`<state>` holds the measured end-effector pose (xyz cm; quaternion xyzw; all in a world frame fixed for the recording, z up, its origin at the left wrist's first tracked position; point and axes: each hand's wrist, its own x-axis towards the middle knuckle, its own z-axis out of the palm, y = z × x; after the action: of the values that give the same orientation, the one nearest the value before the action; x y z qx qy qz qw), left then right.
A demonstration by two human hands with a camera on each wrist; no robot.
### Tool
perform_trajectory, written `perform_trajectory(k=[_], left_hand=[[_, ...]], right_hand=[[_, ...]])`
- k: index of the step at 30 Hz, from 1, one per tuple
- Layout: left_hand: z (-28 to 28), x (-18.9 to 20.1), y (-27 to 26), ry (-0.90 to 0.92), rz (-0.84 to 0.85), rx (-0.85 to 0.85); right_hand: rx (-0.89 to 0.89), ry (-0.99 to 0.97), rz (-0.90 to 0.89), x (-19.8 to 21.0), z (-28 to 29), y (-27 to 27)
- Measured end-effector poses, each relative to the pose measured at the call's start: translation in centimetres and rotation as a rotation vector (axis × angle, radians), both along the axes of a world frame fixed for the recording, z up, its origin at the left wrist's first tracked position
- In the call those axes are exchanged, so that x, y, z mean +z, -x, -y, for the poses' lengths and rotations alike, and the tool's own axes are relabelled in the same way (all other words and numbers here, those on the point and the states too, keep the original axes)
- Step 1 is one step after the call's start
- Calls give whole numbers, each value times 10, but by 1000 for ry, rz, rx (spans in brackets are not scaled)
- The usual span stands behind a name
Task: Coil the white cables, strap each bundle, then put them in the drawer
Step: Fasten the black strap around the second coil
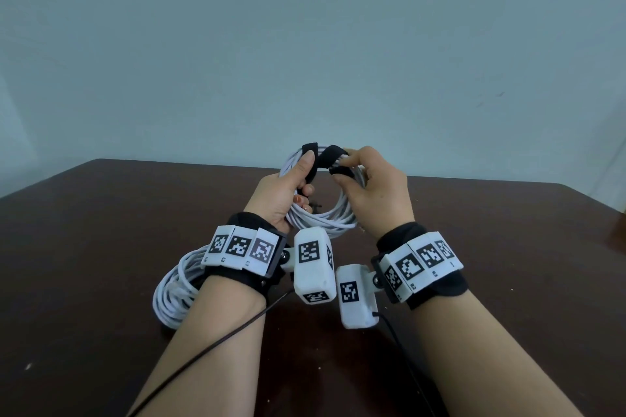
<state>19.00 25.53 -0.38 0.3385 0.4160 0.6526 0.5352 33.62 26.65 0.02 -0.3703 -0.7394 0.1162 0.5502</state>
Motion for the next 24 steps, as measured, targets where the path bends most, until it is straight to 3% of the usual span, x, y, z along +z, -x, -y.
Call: perform_trajectory(k=[3, 6, 10, 15, 19, 24], left_hand=[[-1, -1, -2, 3, -45, 45], [-2, -2, -1, -2, -74, 88], [-2, -4, 2, -1, -137, 173], [0, -4, 6, 8, -120, 213], [3, 1, 4, -28, -175, 148], [7, 0, -1, -30, -209, 25]], right_hand=[[-153, -146, 73, -3, -5, 0], [-114, -238, 59, -1, -7, 0], [-29, -212, 68, 9, 1, -1], [193, 15, -25, 23, 18, 5], [250, 152, -222, 27, 14, 1], [213, 150, -128, 22, 6, -4]])
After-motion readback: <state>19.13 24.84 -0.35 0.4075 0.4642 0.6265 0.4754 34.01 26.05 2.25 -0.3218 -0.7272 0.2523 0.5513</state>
